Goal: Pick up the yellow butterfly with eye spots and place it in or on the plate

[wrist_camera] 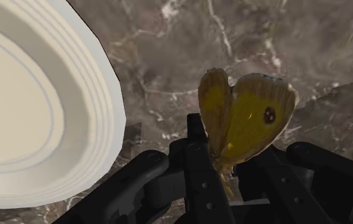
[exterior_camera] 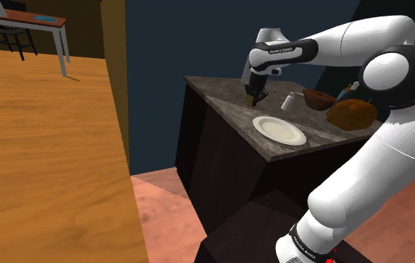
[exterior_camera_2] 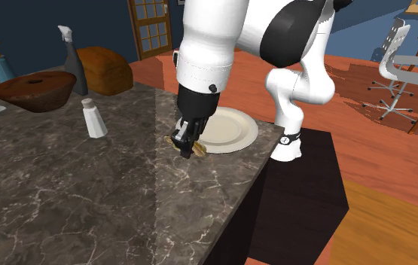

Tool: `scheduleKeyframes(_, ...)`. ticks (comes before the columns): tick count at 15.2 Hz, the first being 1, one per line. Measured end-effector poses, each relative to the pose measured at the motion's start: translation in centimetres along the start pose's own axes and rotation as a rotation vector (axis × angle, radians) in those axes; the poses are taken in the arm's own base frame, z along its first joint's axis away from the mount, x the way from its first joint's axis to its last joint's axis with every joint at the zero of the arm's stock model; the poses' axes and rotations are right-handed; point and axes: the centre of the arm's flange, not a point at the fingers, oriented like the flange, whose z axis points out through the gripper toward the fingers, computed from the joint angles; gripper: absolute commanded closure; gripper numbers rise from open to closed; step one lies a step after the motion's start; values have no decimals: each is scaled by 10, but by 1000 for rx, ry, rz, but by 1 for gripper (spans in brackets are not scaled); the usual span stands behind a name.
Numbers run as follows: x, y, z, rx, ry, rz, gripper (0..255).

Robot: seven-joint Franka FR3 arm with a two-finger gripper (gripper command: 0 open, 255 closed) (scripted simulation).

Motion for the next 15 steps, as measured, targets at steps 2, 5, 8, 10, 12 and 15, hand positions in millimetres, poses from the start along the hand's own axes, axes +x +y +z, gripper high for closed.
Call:
scheduleKeyframes(2,3,-2,-10,0,0,0,255)
scheduleKeyframes(5,6,-2,-25,0,0,0,255)
scheduleKeyframes(8,8,16,-35,-1,0,0,255)
scheduleKeyframes(10,8,38,-39,0,0,0,255)
scheduleKeyframes(12,8,64,-40,-1,0,0,255)
scheduleKeyframes(15,5,105,-43,0,0,0,255)
